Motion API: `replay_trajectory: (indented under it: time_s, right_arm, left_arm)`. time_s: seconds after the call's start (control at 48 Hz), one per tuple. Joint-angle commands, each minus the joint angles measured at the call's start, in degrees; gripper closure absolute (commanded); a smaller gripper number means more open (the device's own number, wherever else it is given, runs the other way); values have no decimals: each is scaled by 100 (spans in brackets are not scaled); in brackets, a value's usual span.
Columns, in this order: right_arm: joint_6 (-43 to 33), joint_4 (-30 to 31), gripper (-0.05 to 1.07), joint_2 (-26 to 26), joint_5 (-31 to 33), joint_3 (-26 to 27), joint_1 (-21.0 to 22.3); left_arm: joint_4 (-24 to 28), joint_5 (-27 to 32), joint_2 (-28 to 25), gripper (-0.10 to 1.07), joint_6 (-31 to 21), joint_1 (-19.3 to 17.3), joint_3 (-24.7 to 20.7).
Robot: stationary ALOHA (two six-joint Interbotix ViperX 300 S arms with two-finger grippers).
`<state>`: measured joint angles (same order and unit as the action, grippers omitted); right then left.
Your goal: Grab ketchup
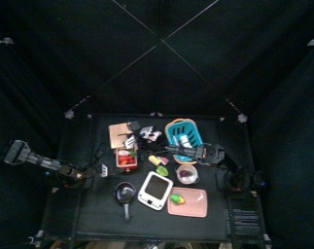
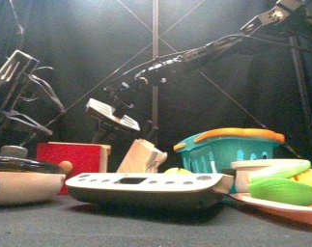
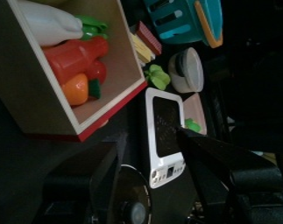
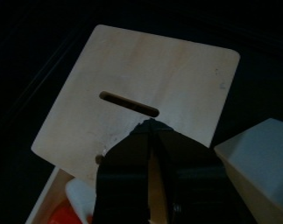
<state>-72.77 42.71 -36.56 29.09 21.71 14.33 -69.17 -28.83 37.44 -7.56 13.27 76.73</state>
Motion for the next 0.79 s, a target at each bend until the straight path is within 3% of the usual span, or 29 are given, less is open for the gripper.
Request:
replay_trajectory:
  time_s: [0.0, 0.188, 0.417, 0.583, 0.771]
  right_arm:
    - [9, 88, 62, 466, 9, 62, -79]
    - [9, 457, 62, 967, 18, -97, -369]
    - [9, 624, 60, 1723, -97, -1143, -791]
    - [-9, 527, 58, 2294, -694, -1969, -905]
    - [0, 281, 53, 2602, -1274, -2435, -879]
  left_arm:
    - [334, -53, 62, 12, 44, 9, -35]
    - [1257, -62, 378, 12, 44, 0, 0]
    - [2558, -88, 1037, 12, 18, -167, 343]
    - [2874, -97, 1433, 12, 35, -809, 633]
    - [3393, -62, 1450, 12, 70, -1477, 782]
